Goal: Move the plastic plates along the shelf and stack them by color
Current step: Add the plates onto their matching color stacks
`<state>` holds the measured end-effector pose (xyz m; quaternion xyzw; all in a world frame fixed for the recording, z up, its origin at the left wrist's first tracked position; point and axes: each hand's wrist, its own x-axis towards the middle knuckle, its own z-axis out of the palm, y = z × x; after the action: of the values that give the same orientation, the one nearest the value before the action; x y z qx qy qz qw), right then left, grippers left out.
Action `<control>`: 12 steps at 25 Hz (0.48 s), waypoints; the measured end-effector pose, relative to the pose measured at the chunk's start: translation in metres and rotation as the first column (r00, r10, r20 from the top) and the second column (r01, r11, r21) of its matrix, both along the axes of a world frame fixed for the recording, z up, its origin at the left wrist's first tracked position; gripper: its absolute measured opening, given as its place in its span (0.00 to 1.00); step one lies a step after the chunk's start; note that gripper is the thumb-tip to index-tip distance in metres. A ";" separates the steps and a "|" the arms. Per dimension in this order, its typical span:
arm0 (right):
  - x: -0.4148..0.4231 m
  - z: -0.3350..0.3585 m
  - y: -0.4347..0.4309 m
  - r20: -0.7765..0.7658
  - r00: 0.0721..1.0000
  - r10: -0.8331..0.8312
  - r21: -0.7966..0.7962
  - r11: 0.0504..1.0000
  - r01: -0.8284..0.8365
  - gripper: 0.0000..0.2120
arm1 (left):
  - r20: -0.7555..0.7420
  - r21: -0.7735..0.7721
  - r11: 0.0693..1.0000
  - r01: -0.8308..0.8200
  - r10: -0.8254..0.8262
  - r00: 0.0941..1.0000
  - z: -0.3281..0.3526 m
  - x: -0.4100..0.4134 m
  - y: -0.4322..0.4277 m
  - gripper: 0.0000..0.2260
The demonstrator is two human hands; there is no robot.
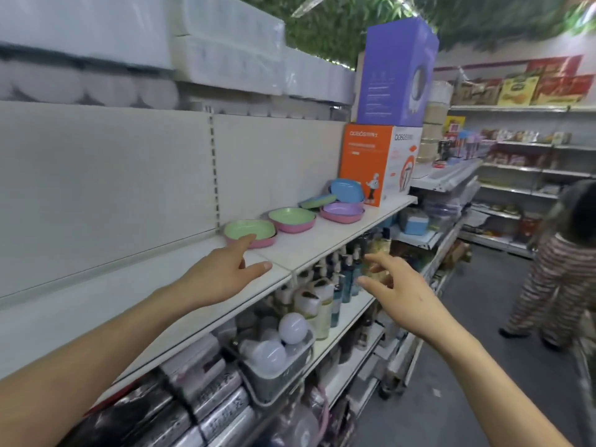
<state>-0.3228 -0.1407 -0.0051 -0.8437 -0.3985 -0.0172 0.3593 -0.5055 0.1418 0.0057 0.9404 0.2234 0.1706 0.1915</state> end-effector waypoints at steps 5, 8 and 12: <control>0.119 0.002 0.039 0.044 0.998 -0.036 0.017 0.999 0.035 0.24 | 0.104 0.060 0.998 -0.020 0.013 0.995 0.011 0.121 0.046 0.29; 0.181 0.015 0.066 0.069 0.997 -0.023 0.010 1.000 0.023 0.23 | 0.122 0.045 0.998 -0.046 0.040 0.992 0.018 0.182 0.082 0.30; 0.245 0.022 0.099 0.069 0.997 -0.015 0.053 0.999 0.012 0.19 | 0.088 0.056 0.993 -0.101 0.096 0.991 0.015 0.235 0.119 0.29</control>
<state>-0.0777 -0.0421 0.0166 -0.8355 -0.4044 -0.0596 0.3672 -0.2710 0.2604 0.0212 0.9254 0.2561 0.2263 0.1639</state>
